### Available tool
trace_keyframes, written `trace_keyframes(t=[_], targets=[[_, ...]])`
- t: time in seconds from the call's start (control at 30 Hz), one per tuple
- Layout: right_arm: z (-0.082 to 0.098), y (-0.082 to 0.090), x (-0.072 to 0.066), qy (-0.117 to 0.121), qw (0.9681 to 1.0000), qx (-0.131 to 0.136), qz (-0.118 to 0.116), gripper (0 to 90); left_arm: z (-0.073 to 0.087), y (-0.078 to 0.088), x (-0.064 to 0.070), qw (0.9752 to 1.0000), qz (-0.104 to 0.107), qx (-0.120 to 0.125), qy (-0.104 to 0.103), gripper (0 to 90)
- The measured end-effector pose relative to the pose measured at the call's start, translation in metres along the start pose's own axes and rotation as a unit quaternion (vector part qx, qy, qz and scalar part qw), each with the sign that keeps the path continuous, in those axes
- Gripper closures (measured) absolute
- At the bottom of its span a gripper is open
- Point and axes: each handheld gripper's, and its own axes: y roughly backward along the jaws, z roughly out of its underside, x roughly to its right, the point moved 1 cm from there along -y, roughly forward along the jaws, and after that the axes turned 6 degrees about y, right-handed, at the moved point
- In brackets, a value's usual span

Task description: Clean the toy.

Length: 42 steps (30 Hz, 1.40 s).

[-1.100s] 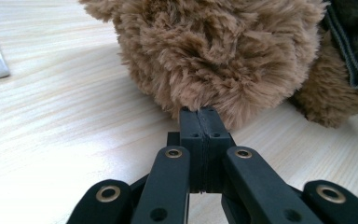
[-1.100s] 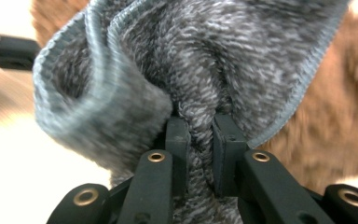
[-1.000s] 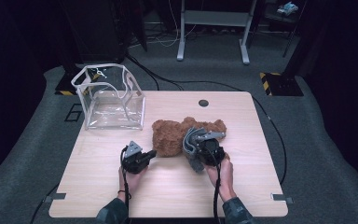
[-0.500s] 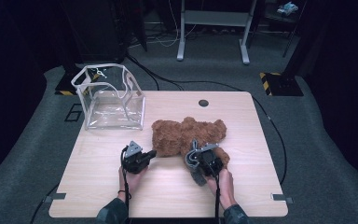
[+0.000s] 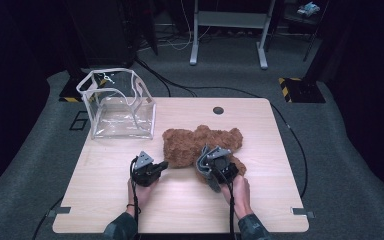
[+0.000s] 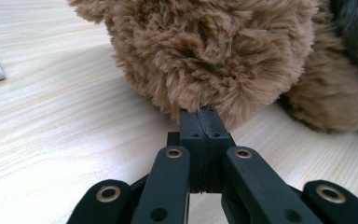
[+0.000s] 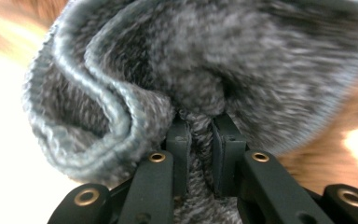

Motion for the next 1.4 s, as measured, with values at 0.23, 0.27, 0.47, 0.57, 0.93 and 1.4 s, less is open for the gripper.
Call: trace_keyframes(t=[0.23,0.27,0.47,0.57,0.93,1.4], targets=[[-0.006,0.005,-0.012,-0.006,0.9971,0.019,-0.073,79.8,0.0,-0.001,0.001,0.9999,-0.002,0.01,0.008,89.7],[-0.009,0.013,-0.008,-0.014,0.9967,0.033,-0.072,79.7,0.0,-0.001,0.001,0.9999,-0.002,0.01,0.008,89.7],[-0.024,0.024,0.003,-0.026,0.9975,0.063,-0.019,79.8,0.0,-0.002,0.001,1.0,-0.003,0.005,-0.001,89.7],[-0.015,0.005,-0.004,-0.029,0.9986,0.041,-0.019,80.0,0.0,-0.002,0.001,1.0,-0.001,-0.002,-0.006,89.7],[-0.011,0.023,-0.007,-0.041,0.9953,0.063,-0.06,79.8,0.0,-0.002,0.001,1.0,-0.002,-0.001,-0.003,89.7],[-0.011,0.016,-0.018,-0.017,0.9971,0.047,-0.057,79.8,0.0,-0.002,0.001,1.0,-0.002,0.001,0.002,89.7]])
